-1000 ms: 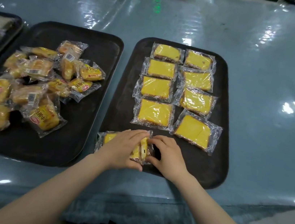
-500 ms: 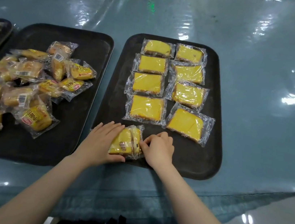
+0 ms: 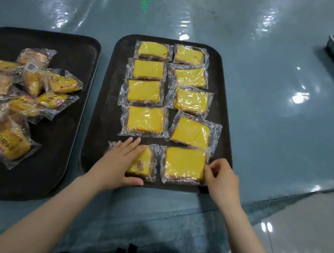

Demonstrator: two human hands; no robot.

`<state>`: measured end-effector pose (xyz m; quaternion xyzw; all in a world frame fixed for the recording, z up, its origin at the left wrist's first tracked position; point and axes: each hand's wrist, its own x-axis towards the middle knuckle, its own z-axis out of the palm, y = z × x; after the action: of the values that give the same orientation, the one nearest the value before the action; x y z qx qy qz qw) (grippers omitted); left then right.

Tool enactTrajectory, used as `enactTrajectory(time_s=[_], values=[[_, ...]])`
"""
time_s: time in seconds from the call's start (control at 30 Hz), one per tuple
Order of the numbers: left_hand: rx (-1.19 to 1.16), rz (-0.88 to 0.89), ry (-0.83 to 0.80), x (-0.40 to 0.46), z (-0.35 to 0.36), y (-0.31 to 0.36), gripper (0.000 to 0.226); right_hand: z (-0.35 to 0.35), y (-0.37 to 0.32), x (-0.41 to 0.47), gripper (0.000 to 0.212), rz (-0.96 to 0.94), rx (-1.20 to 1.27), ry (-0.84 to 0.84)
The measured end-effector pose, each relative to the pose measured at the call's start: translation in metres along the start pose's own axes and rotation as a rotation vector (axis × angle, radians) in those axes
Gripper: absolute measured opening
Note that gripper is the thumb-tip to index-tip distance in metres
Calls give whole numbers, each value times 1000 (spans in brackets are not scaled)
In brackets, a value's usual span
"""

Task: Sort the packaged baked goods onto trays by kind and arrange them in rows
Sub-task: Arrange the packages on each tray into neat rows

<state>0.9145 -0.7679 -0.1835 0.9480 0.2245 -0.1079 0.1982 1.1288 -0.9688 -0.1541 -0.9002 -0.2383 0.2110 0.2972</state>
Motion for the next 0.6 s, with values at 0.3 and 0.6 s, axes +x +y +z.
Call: enactTrajectory(time_s=[0.3, 0.6], values=[[-92, 121, 262, -7, -20, 13, 30, 4, -8, -3, 20, -102, -237, 188], [-94, -125, 231, 17, -83, 11, 23, 13, -40, 19, 27, -331, -269, 118]])
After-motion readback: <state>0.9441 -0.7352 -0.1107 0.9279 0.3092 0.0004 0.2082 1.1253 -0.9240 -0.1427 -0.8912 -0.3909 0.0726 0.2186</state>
